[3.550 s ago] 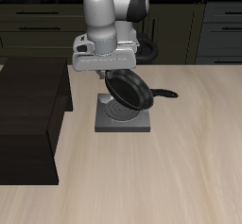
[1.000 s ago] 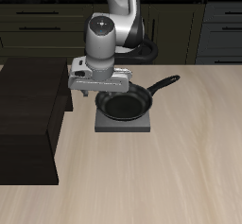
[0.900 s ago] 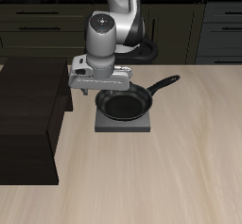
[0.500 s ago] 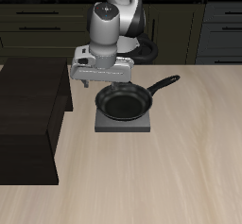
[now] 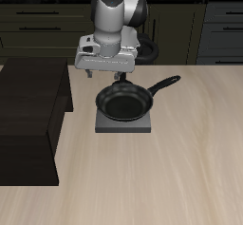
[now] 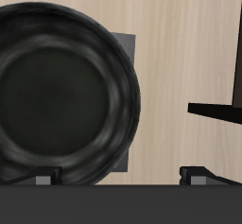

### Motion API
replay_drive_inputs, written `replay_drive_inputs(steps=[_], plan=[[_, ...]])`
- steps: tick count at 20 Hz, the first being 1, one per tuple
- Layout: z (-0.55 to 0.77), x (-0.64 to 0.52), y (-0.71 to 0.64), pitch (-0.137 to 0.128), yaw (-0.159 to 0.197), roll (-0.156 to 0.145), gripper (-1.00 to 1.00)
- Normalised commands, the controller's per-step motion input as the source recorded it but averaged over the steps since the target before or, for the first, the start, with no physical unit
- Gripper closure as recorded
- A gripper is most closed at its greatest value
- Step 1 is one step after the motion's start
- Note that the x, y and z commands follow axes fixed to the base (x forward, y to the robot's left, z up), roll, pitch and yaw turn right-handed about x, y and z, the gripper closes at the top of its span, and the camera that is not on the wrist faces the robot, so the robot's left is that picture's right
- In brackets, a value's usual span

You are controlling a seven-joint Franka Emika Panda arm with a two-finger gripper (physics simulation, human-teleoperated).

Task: Place the frypan on the flat stove and turn on the stove

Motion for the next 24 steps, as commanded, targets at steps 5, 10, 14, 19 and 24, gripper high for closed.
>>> replay_drive_inputs(steps=[5,10,14,19,24], plan=[[0.15,-0.36,0.09,-0.059,0.030,-0.003,-1.00],[0.08,-0.13,-0.01,-0.030,0.014,-0.021,-1.00],[0.11,-0.31,-0.09,-0.050,-0.008,-0.050,-1.00],[0.09,-0.20,0.02,-0.044,0.013,-0.006,-1.00],[0.06,-0.23,0.10,-0.027,0.011,0.012,-1.00]])
